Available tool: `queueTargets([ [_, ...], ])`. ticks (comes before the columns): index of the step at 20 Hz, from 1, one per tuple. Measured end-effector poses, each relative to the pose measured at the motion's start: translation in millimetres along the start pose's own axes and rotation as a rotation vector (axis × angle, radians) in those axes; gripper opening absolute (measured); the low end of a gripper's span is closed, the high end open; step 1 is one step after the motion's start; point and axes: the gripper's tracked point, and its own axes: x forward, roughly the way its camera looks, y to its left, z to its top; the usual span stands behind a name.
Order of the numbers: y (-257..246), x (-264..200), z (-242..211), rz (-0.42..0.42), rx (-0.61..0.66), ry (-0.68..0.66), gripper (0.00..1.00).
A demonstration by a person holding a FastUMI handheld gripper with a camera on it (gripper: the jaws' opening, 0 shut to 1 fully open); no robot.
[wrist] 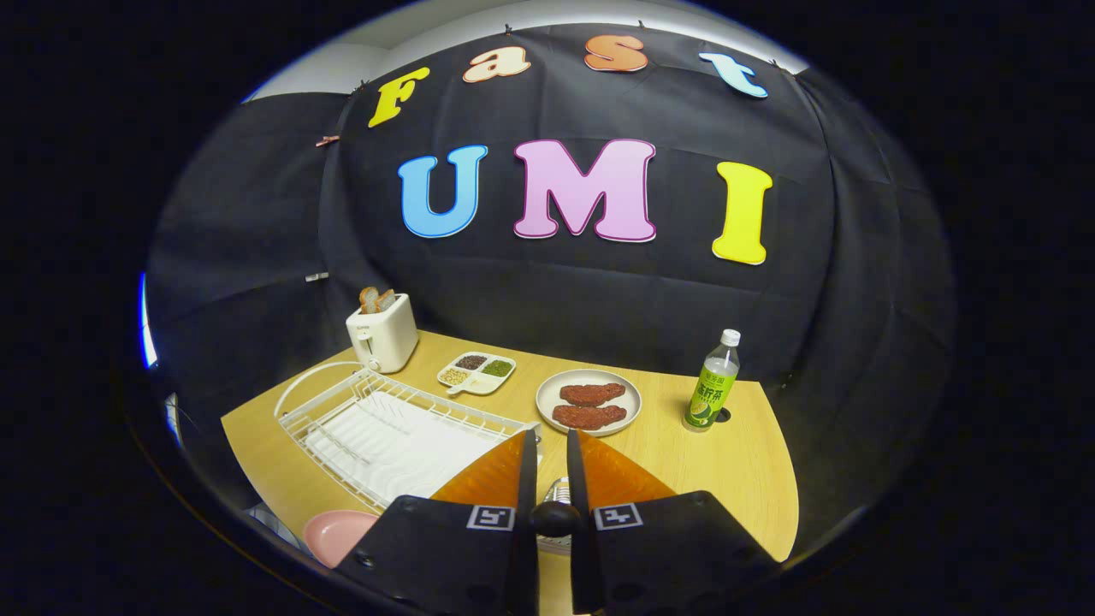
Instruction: Take the plate from the dish rack, then take the spoon from the basket and place it into the plate.
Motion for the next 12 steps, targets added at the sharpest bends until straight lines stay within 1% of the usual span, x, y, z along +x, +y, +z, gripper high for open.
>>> queueTargets([
  [3, 44, -25, 0, 0.029, 0.031, 0.021, 0.19],
  [6, 97, -39, -12, 0.069, 0.071, 0.04, 0.19],
  [9, 154, -40, -39, 0.141, 0.111, 0.073, 0.19],
  [12, 197, -28, -74, 0.201, 0.14, 0.121, 0.19],
])
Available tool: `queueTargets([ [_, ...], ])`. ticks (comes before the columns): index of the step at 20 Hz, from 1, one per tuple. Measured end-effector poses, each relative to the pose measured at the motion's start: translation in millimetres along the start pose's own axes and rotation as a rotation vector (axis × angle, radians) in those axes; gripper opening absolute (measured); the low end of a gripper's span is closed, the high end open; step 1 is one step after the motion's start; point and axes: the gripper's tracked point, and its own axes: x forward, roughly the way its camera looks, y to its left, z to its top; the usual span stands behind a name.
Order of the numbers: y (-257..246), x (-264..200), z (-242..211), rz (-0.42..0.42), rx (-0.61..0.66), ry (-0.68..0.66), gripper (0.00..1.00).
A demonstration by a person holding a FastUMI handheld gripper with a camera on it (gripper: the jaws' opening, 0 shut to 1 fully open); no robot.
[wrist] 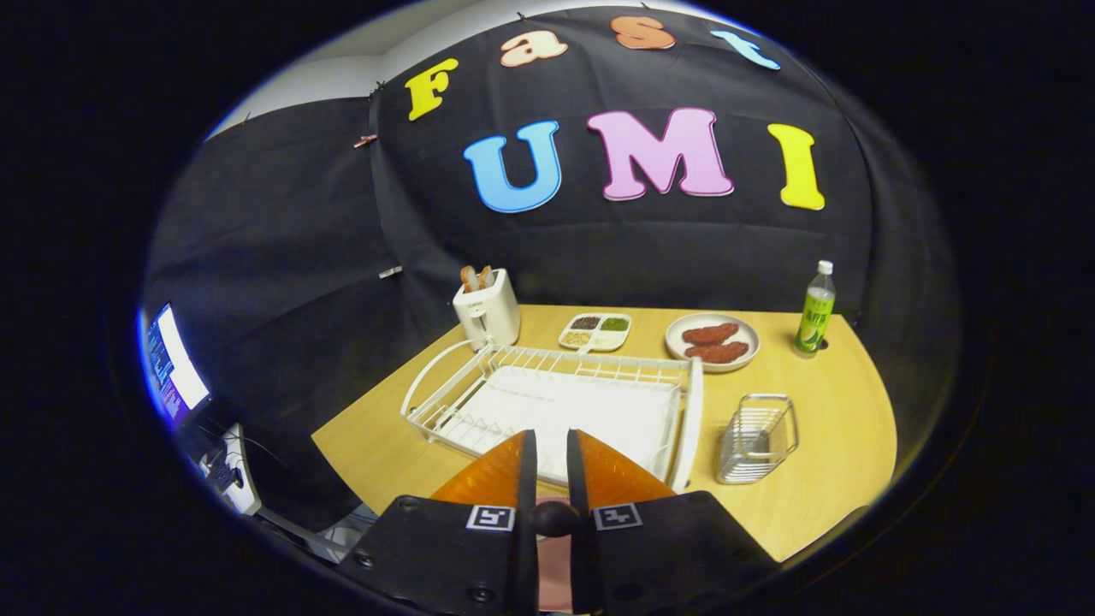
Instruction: Take the plate from the dish rack, then take the spoon from the basket and place it into the plate.
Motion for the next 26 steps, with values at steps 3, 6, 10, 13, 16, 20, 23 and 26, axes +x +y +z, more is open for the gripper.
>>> queueTargets([
  [3, 14, 20, -28, 0.015, 0.049, 0.041, 0.19],
  [6, 21, 34, -49, 0.018, 0.081, 0.066, 0.19],
  [10, 16, 46, -69, 0.006, 0.058, 0.092, 0.2],
  [13, 13, 52, -73, 0.012, 0.073, 0.094, 0.2],
  [16, 8, 56, -80, 0.008, 0.063, 0.117, 0.21],
  [20, -4, 54, -82, -0.018, 0.057, 0.131, 0.38],
  [23, -16, 45, -79, -0.053, 0.045, 0.128, 0.67],
  [26, -30, 27, -64, -0.089, -0.004, 0.101, 0.91],
])
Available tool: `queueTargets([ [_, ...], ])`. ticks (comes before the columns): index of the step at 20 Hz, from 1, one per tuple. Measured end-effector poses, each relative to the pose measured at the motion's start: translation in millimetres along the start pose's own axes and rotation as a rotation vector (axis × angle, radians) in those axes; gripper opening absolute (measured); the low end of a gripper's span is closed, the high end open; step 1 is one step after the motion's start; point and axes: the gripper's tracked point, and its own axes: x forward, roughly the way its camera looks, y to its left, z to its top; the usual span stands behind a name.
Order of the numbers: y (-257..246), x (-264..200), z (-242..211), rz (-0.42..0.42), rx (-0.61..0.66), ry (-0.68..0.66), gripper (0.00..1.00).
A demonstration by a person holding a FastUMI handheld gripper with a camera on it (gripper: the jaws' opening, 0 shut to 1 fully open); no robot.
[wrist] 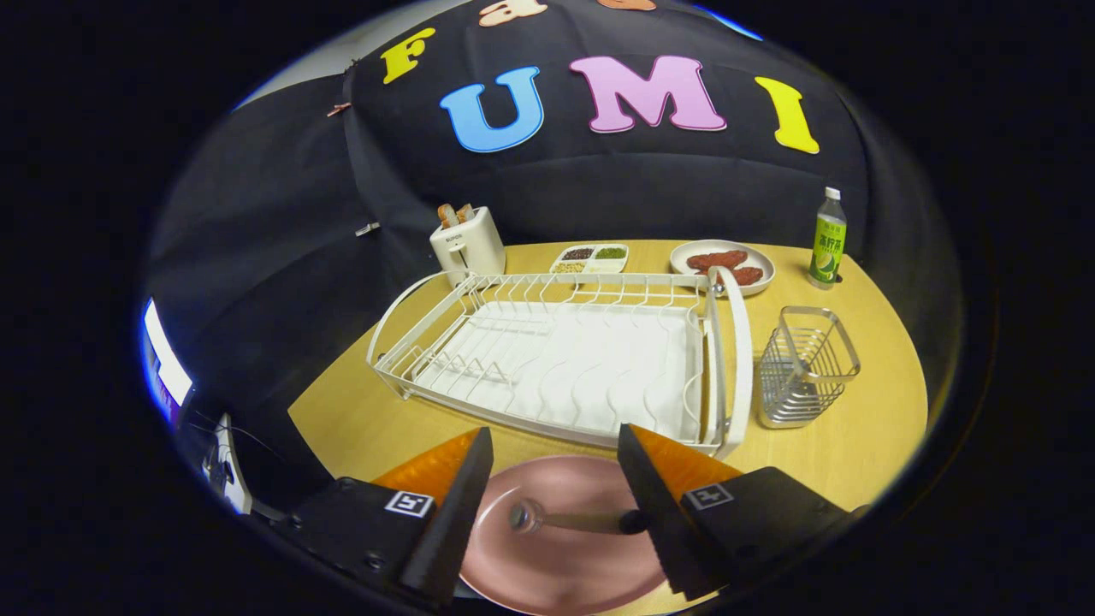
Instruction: Take the plate from the dish rack, then take the spoon from the basket and place it into the plate.
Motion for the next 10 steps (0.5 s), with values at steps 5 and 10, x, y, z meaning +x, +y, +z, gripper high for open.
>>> queueTargets([
  [5, -19, -31, 27, -0.068, -0.099, -0.071, 0.98],
  [10, -24, -52, 73, -0.099, -0.087, -0.15, 0.99],
])
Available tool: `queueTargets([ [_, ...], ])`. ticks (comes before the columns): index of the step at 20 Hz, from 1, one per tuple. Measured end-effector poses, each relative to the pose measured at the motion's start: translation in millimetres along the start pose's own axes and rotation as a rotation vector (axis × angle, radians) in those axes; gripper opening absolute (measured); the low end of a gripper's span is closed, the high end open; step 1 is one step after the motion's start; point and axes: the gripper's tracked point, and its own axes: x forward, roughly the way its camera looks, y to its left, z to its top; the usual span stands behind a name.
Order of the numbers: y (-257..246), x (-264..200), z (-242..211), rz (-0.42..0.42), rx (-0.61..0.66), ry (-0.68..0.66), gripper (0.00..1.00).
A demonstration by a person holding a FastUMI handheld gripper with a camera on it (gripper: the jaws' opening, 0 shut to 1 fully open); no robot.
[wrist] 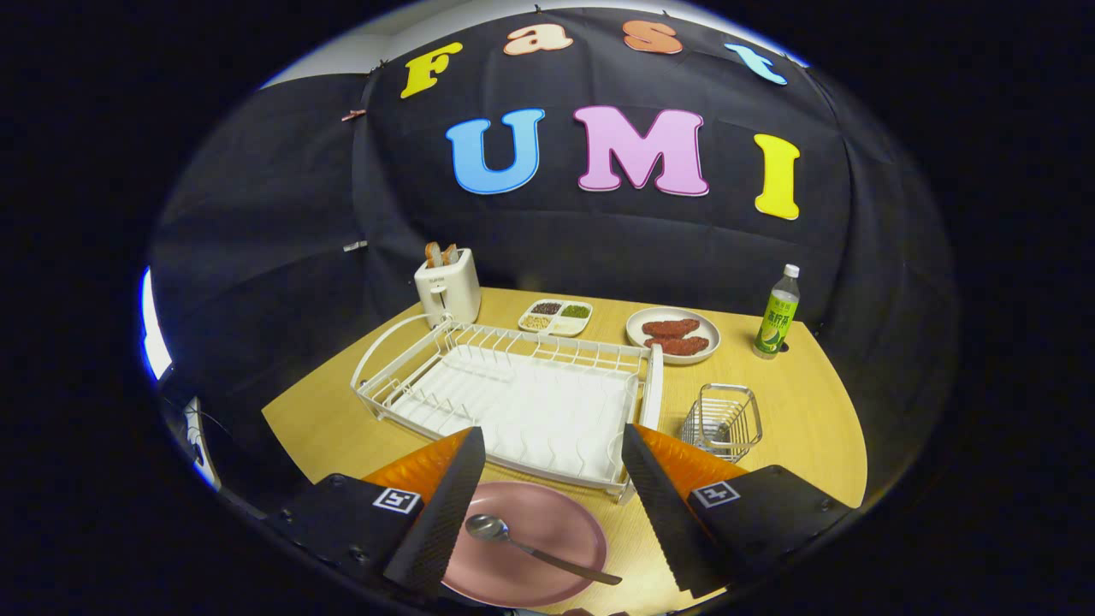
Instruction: Take the plate from the dish rack, then take the spoon from the basket and place it into the plate.
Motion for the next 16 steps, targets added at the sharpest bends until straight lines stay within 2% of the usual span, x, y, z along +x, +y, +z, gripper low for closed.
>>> queueTargets([
  [2, -5, -8, 25, -0.029, -0.015, -0.043, 0.99],
  [4, -20, -20, 49, -0.092, -0.038, -0.083, 0.99],
  [8, -39, -52, 92, -0.189, 0.01, -0.16, 0.98],
  [16, -88, -148, 181, -0.417, 0.089, -0.381, 0.98],
])
